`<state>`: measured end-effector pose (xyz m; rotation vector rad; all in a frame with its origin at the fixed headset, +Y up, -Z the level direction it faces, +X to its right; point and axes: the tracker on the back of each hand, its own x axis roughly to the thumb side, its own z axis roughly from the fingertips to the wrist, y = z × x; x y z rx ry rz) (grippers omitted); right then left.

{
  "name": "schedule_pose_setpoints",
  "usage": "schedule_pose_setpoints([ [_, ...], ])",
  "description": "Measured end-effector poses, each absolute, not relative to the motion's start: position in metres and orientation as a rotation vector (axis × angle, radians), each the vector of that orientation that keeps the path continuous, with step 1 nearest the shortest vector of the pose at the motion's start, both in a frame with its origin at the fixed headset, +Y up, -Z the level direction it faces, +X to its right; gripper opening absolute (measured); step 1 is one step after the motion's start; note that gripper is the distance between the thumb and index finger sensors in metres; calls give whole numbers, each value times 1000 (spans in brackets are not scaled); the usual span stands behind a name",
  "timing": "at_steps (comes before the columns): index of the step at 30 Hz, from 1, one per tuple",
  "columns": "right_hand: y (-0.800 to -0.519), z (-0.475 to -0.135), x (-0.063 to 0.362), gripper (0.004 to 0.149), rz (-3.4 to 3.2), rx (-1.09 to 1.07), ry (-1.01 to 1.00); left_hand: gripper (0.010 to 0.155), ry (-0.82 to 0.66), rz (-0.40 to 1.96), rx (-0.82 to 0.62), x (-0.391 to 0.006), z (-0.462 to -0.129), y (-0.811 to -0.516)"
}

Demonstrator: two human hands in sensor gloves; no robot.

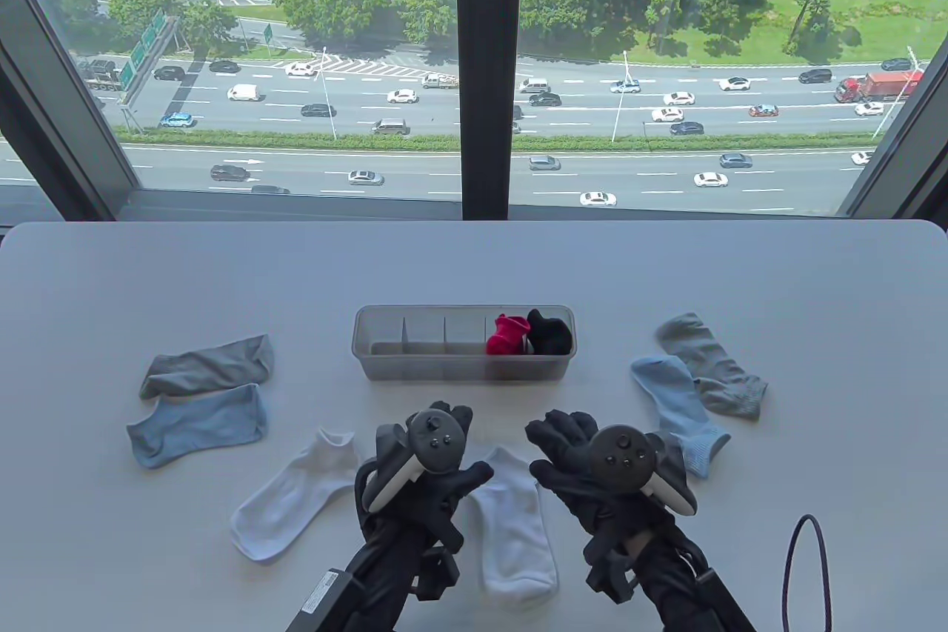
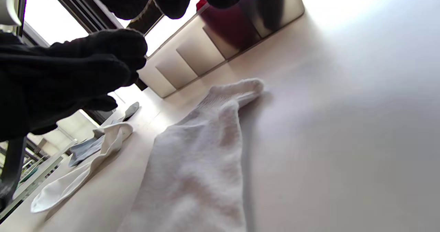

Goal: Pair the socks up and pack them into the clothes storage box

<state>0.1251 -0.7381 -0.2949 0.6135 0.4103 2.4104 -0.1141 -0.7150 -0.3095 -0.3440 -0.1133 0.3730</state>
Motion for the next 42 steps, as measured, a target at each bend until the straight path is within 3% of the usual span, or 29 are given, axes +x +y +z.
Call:
schedule_pose_setpoints([
  [5,-772,-291,92,62,2529,692,909,77,129,184,-335,-165,-309,-696],
  [9,-753,-292,98,63,2467,669,624,80,355,109,-494,-214,-316,-719],
  [14,-746,-294,123,63,2419,558,426,84,393,102,-760,-226,-319,-762],
  [16,-747,-294,129,63,2428,541,427,84,380,6,-701,-222,-321,-766],
  [17,-748,-295,131,63,2427,533,426,78,363,8,-627,-219,-321,-764],
  [19,-747,-295,132,63,2410,523,420,45,336,-21,-468,-214,-322,-761],
  [20,-747,-296,132,63,2401,524,420,41,304,-18,-443,-212,-322,-759],
  [23,-743,-295,130,70,2394,546,403,40,135,127,-419,-201,-322,-744],
  [28,-728,-291,117,88,2204,625,358,39,-269,527,-314,-152,-313,-695],
  [31,-717,-288,110,96,2108,719,362,39,-437,643,-369,-123,-306,-685],
  [33,-710,-285,111,86,2113,685,231,40,-500,687,-400,-109,-301,-683],
  [35,-705,-284,119,46,2130,488,8,41,-461,673,-424,-103,-297,-682],
  [39,-704,-287,137,41,2172,393,-94,42,-402,712,-318,-114,-297,-679],
  [42,-703,-286,139,40,2135,373,-106,46,-473,812,-272,-114,-296,-676],
])
